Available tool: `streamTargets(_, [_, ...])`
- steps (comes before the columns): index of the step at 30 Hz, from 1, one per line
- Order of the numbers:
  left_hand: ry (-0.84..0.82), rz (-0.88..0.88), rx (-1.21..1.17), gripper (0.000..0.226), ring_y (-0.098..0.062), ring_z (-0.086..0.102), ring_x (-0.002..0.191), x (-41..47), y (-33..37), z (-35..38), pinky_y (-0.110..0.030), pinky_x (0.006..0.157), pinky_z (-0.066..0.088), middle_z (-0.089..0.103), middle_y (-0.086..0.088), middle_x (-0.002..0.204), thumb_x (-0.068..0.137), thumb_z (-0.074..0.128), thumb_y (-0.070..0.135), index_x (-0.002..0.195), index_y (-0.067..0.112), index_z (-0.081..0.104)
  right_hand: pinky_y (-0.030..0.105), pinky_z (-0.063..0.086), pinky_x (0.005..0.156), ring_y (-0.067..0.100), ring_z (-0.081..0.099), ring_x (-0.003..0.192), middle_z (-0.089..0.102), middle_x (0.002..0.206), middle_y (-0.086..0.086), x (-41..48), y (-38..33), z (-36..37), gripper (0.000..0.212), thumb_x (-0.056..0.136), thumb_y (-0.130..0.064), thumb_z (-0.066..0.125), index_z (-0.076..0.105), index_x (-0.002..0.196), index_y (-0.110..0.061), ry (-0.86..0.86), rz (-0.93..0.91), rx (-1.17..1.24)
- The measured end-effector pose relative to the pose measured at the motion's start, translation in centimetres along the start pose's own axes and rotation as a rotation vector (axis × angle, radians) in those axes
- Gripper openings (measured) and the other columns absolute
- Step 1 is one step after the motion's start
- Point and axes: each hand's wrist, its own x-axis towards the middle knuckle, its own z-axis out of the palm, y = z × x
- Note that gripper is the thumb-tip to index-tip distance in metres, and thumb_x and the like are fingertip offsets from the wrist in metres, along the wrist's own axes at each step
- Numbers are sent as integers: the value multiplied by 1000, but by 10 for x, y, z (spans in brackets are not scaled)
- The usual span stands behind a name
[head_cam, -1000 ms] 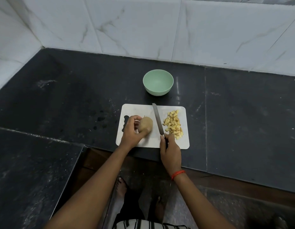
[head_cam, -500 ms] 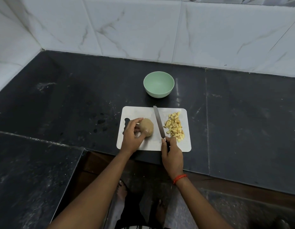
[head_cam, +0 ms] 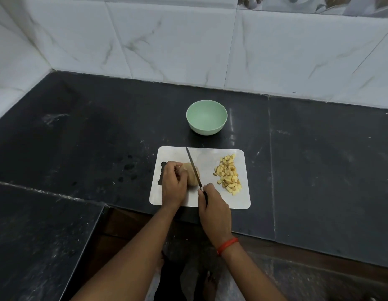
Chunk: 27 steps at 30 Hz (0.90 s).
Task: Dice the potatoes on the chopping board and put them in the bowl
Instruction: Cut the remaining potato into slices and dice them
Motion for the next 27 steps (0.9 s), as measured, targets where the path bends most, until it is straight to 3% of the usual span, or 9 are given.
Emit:
streamTargets(3, [57, -2, 9, 16, -12, 55, 92, 0, 4, 6, -18, 76, 40, 57, 5, 105, 97, 48, 32, 102, 18, 54, 23, 25, 45, 15, 42, 55, 45, 73, -6, -1, -4, 0, 22, 106, -30, 44, 32, 88, -25, -23, -7, -59])
streamTargets(9, [133, -64, 75, 24, -6, 47, 80, 3, 9, 17, -6, 71, 33, 56, -1, 96, 106, 47, 33, 94, 14, 55, 24, 30, 49, 15, 46, 55, 45, 70, -7, -9, 1, -4, 23, 107, -31, 41, 26, 89, -29, -70, -12, -119])
streamTargets(14, [184, -112, 53, 24, -15, 53, 79, 4, 16, 25, -26, 67, 36, 57, 4, 87, 105, 48, 32, 89, 15, 52, 17, 22, 46, 12, 46, 55, 55, 69, -5, -5, -5, -8, 23, 107, -23, 41, 24, 93, -31, -147, 11, -117])
streamTargets(18, [198, -98, 35, 23, -11, 52, 76, -2, 17, 25, -18, 64, 36, 54, 6, 84, 106, 47, 30, 86, 17, 48, 26, 35, 49, 18, 56, 59, 59, 71, -2, -2, -5, -16, 16, 107, -26, 37, 28, 95, -29, -171, 5, -57])
streamTargets(20, [209, -85, 25, 24, -8, 49, 74, -4, 18, 25, -11, 63, 32, 52, 5, 84, 106, 47, 27, 84, 17, 46, 25, 32, 48, 20, 58, 60, 59, 71, -2, -1, -7, -19, 15, 108, -27, 36, 27, 96, -29, -171, -3, -52])
streamTargets(22, [206, -76, 19, 25, -7, 49, 73, -4, 18, 24, -11, 62, 33, 52, 3, 83, 107, 47, 25, 83, 18, 45, 25, 30, 47, 20, 58, 59, 57, 70, -2, -1, -9, -19, 15, 108, -26, 36, 27, 96, -29, -181, -6, -51])
streamTargets(27, [167, -56, 37, 24, -8, 50, 73, -3, 15, 21, -12, 62, 34, 53, 3, 81, 107, 46, 26, 83, 19, 44, 40, 50, 53, 23, 59, 59, 59, 71, 0, -4, -9, -23, 11, 107, -28, 34, 29, 98, -29, -231, 3, -93])
